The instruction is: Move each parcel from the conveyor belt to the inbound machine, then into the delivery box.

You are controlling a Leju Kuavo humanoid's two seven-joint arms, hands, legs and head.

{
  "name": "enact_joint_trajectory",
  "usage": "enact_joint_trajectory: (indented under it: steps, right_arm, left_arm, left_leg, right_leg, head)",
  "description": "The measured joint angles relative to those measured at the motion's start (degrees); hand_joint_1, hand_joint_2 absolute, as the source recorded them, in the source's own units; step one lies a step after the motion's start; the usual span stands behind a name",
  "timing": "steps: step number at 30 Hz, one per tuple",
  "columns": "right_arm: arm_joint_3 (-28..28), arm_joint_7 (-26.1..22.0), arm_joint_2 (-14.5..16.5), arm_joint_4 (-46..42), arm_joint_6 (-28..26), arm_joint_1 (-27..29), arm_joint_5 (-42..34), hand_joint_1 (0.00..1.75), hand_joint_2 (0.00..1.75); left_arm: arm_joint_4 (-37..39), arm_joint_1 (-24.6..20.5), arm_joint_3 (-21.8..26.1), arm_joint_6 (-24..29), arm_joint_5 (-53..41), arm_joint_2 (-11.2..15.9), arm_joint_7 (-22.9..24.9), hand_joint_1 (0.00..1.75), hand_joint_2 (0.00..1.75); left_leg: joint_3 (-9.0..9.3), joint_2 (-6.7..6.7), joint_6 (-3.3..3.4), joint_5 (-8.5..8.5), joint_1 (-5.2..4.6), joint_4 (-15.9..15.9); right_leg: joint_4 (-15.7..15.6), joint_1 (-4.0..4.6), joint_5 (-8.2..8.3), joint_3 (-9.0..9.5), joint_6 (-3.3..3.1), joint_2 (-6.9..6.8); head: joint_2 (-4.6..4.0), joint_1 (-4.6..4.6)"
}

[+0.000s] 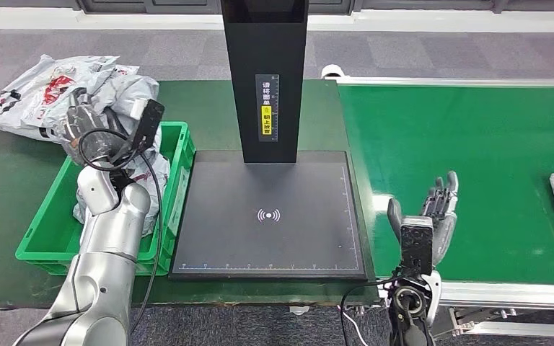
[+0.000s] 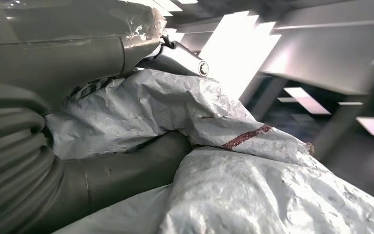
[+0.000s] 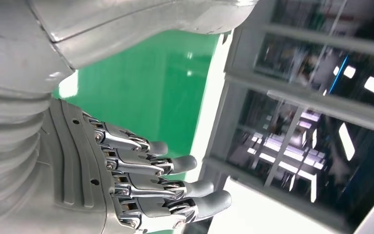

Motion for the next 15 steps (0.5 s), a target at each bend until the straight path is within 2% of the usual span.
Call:
enact_joint_trajectory:
  steps: [3, 4, 6, 8, 10, 12, 15]
  right_arm:
    - [-0.2, 0.8, 0.01, -3.12, -0.04, 1.78, -0.57, 0.0, 1.75]
    - [-0.25, 0.88, 0.01, -3.9, 0.32, 2.2, -0.64, 0.0, 1.75]
    - [-0.39, 0.79, 0.01, -5.0, 1.33, 2.68, -0.55, 0.0, 1.75]
    - [-0.82, 0.38, 0.01, -5.55, 2.36, 3.07, -0.34, 0.0, 1.75]
    - [-1.49, -0.18, 0.01, -5.77, 3.17, 3.41, -0.24, 0.0, 1.75]
    - [-1.94, -0.49, 0.01, -5.81, 3.68, 3.53, -0.22, 0.0, 1.75]
    - [-2.05, -0.54, 0.01, -5.82, 3.82, 3.55, -0.21, 0.0, 1.75]
  left_arm:
    - [5.96, -1.36, -4.84, -1.47, 0.0, 3.22, 10.61, 1.75, 1.75]
    - [9.03, -2.07, -6.51, -3.58, 0.01, 4.15, 13.28, 1.75, 1.75]
    - [15.01, -3.0, -9.69, -11.2, 0.69, 5.51, 16.47, 1.75, 1.75]
    - [19.33, -3.16, -11.7, -20.0, 2.31, 6.07, 15.41, 1.75, 1.75]
    - [22.16, -3.19, -12.44, -26.64, 3.18, 6.12, 13.39, 1.75, 1.75]
    - [23.76, -3.29, -12.92, -30.25, 2.89, 6.13, 12.87, 1.75, 1.75]
    - [24.2, -3.34, -13.14, -31.14, 2.67, 6.14, 12.87, 1.75, 1.75]
  left_leg:
    - [0.0, -0.03, 0.0, 0.0, 0.0, 0.0]
    - [0.01, -0.03, 0.0, 0.0, 0.0, 0.0]
    - [0.02, 0.06, 0.0, 0.0, 0.0, 0.0]
    - [0.02, 0.21, 0.0, 0.0, -0.01, 0.0]
    - [0.02, 0.27, 0.0, -0.01, -0.02, 0.0]
    - [0.03, 0.27, 0.0, -0.01, -0.03, 0.0]
    - [0.03, 0.27, 0.0, -0.01, -0.04, 0.0]
  right_leg:
    - [-0.01, 0.0, 0.0, -0.02, 0.0, -0.02]
    - [-0.01, 0.0, 0.0, -0.01, -0.01, -0.02]
    - [0.0, 0.0, 0.02, -0.01, -0.03, 0.04]
    - [0.0, 0.0, 0.05, -0.04, -0.07, 0.12]
    - [0.0, -0.01, 0.06, -0.04, -0.08, 0.14]
    - [-0.01, -0.03, 0.06, -0.02, -0.08, 0.14]
    - [-0.01, -0.03, 0.06, -0.01, -0.08, 0.14]
  head:
    - [0.0, -0.01]
    - [0.0, -0.01]
    - [-0.01, -0.01]
    - [-0.02, 0.0]
    - [-0.01, 0.01]
    - [-0.01, 0.0]
    - [0.0, -0.01]
